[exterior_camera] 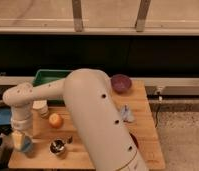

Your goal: Stack cups into tray

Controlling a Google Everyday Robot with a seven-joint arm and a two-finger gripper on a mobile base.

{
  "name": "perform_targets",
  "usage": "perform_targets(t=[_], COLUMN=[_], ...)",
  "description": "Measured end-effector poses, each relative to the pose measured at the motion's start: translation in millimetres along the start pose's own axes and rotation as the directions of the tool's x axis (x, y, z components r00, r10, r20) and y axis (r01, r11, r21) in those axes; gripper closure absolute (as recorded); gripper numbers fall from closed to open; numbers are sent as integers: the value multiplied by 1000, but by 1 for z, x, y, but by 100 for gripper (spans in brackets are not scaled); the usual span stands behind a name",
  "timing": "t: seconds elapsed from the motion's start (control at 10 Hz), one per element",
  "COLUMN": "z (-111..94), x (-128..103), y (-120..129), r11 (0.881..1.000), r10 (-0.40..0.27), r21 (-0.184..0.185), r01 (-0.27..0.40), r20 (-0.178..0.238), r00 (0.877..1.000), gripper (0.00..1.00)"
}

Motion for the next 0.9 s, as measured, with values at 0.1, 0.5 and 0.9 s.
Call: perform_targets(t=[0.1,0.5,0.9], z=[2,2,-4], x=[2,1,-5], y=[0,2,7], r11=[1000,1000,999], r10=[7,-2,-39], r21=[6,22,34], r01=[-7,3,40], r20=[-12,-29,-22], r00=[1000,1000,999], gripper=[46,86,100])
